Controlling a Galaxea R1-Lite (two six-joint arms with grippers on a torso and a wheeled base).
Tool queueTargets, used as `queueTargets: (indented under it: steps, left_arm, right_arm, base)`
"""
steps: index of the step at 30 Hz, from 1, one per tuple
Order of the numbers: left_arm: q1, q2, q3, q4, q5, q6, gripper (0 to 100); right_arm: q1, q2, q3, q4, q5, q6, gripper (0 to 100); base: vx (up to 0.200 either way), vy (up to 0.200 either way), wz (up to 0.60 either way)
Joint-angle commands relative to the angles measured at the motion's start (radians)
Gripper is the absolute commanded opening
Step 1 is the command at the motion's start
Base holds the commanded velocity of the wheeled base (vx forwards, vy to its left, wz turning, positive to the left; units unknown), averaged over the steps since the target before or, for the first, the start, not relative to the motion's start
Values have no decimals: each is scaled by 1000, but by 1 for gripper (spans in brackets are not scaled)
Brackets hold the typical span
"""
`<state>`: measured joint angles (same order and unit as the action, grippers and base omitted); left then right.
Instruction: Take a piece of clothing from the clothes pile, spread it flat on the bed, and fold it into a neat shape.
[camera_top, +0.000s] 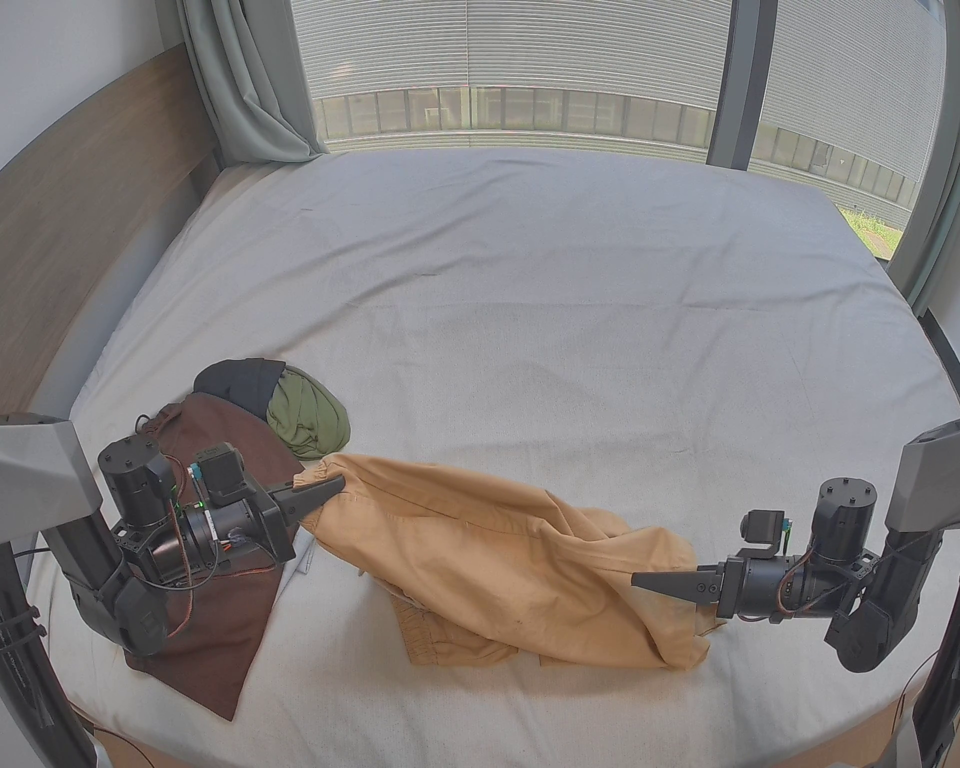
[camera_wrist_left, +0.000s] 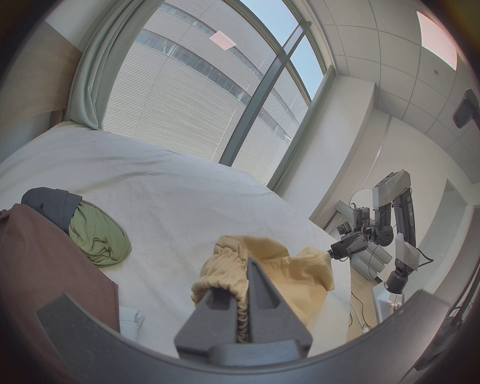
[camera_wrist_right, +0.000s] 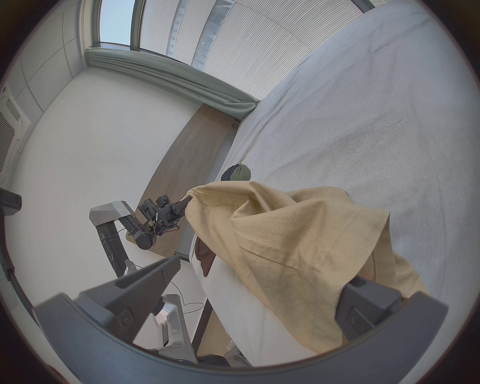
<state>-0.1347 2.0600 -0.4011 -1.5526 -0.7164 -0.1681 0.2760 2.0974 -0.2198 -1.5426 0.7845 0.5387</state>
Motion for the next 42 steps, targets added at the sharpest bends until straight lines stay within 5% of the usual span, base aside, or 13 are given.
queueTargets:
  steps: [1, 14, 15, 42]
  left_arm:
    - [0, 0, -2, -1, 0, -1, 0]
    - [1, -4, -7, -1, 0, -2, 0]
    - [1, -9, -7, 0, 0, -2, 0]
    - [0, -24, -55, 0, 3, -33, 0]
  right_arm:
    - [0, -27, 16, 1, 9, 1, 100]
    - [11, 30, -1, -1, 12, -11, 100]
    - [9, 32, 0, -1, 12, -14, 0]
    - [-54, -60, -62, -1, 7, -29, 0]
  base:
    - [0, 0, 0]
    - [0, 0, 0]
    - [0, 0, 0]
    - [0, 0, 0]
